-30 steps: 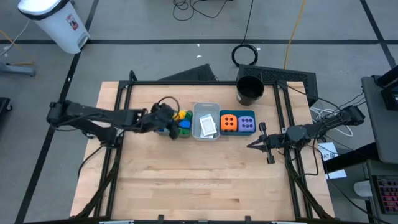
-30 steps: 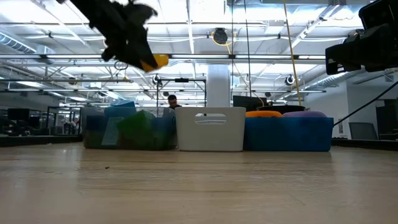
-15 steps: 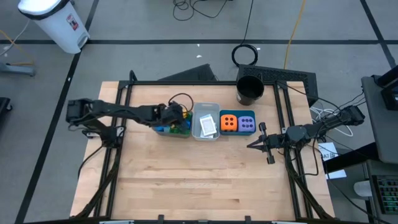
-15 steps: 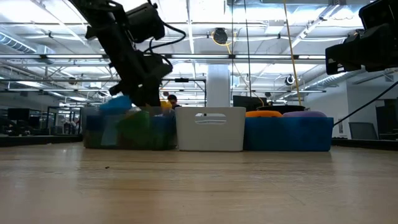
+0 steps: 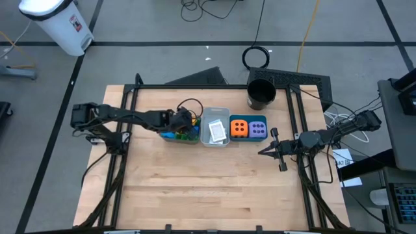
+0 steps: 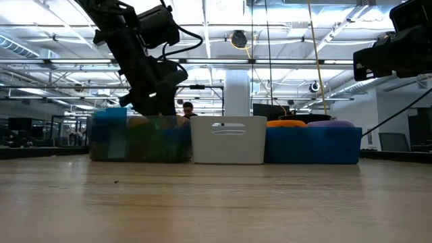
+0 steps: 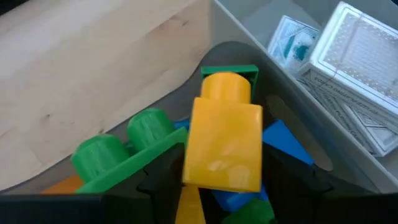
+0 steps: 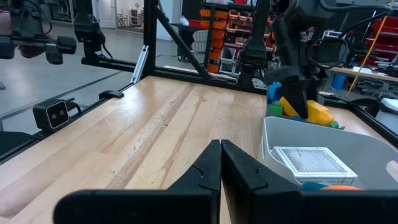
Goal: Pick & Place Toys
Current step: Put the yellow game piece into the black bin, then return to Home Position
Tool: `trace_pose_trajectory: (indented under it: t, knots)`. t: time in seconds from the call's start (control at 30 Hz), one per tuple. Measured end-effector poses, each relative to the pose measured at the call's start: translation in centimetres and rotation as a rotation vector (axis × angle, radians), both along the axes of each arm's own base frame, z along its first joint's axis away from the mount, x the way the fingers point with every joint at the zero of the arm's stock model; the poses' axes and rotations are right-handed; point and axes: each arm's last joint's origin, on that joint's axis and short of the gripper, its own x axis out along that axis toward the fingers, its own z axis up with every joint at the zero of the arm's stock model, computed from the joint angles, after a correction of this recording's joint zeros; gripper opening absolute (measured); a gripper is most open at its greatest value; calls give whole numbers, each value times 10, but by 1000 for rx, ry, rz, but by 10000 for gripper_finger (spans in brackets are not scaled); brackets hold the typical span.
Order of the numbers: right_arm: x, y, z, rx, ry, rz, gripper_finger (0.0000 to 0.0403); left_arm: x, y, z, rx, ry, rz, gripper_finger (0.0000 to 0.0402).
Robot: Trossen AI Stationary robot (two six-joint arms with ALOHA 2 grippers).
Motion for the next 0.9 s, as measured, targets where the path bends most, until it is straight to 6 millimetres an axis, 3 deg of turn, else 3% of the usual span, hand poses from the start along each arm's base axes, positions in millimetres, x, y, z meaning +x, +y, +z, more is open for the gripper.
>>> trace_pose_trajectory:
  t: [0.23, 0.53, 0.73, 0.9]
  knots:
    - [0, 0, 0, 0, 0, 0, 4, -2, -3, 7, -114, -30, -155, 247]
    - [0, 0, 0, 0, 0, 0, 4, -24, 0, 52, -86, -197, -156, 255]
    - [0, 0, 0, 0, 0, 0, 4, -55, -8, 97, -23, -352, -278, 255]
    - [0, 0, 0, 0, 0, 0, 4, -95, -19, 138, 6, -553, -396, 255]
